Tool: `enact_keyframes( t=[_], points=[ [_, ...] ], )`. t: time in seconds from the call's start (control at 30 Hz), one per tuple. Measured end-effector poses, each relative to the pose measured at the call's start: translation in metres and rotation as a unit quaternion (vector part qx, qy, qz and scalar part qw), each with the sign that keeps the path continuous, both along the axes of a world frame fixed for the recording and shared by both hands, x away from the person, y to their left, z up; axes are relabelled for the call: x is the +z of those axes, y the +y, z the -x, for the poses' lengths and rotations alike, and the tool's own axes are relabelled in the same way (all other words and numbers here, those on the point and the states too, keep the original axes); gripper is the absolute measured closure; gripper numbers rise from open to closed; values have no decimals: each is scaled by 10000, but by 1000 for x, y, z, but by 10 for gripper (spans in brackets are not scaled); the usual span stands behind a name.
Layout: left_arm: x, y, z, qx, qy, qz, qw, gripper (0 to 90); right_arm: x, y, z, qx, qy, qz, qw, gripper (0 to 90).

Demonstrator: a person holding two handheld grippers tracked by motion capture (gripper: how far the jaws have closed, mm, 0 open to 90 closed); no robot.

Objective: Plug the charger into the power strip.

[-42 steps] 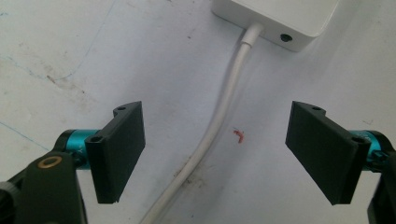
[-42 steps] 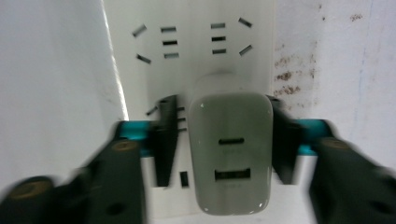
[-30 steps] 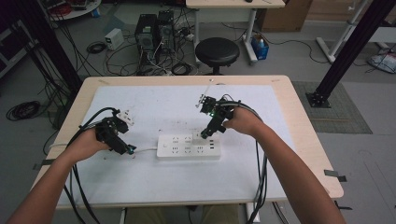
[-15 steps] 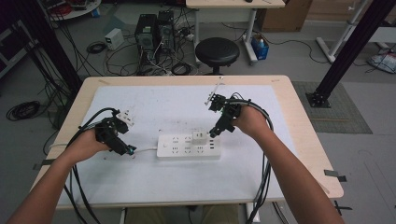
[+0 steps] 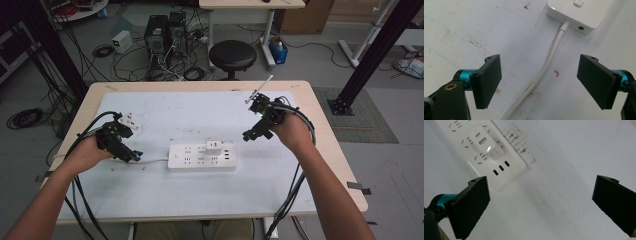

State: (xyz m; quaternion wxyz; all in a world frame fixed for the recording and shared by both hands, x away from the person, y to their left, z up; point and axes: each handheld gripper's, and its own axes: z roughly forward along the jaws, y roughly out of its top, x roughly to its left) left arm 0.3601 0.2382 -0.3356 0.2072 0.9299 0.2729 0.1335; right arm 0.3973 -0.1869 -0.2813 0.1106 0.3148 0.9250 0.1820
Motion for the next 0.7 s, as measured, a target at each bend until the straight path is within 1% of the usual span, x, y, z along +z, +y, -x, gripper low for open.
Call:
enact_keyframes(
  t=[0.07, 0.1, 0.17, 0.23, 0.27, 0.33, 0.37, 0.47, 0.53, 0.63, 0.7],
  points=[
    [1, 0, 0, 86, -46, 48, 9999, 199, 2, -8, 5, -81, -26, -14, 10000, 7],
    [2, 1, -1, 67, -56, 41, 10000, 199, 3, -13, 6, -94, -59, -5, 9999, 7],
    [2, 2, -1, 106, -63, 52, 9999, 199, 4, -20, 9, -217, -101, -4, 9997, 7],
    [2, 4, -1, 106, -74, 34, 9999, 199, 4, -28, 12, -237, -37, -67, 9997, 7],
    [2, 4, -2, 124, -78, 56, 9999, 199, 3, -31, 13, -250, 10, -109, 9996, 7],
    [2, 6, -3, 156, -91, 60, 9998, 199, 2, -37, 14, -330, 29, -109, 9994, 7],
    [2, 6, -3, 156, -91, 60, 9998, 199, 2, -37, 14, -330, 29, -109, 9994, 7],
    [2, 8, -6, 213, -123, 117, 9996, 199, 0, -44, 17, -484, -1, -186, 9987, 7],
    [2, 8, -6, 223, -130, 105, 9996, 199, -2, -47, 19, -464, 17, -250, 9986, 7],
    [1, 9, -6, 260, -156, 130, 9995, 199, -8, -48, 21, -481, 63, -219, 9986, 8],
    [1, 9, -5, 250, -166, 104, 9995, 199, -11, -48, 23, -507, 77, -231, 9984, 7]
  ],
)
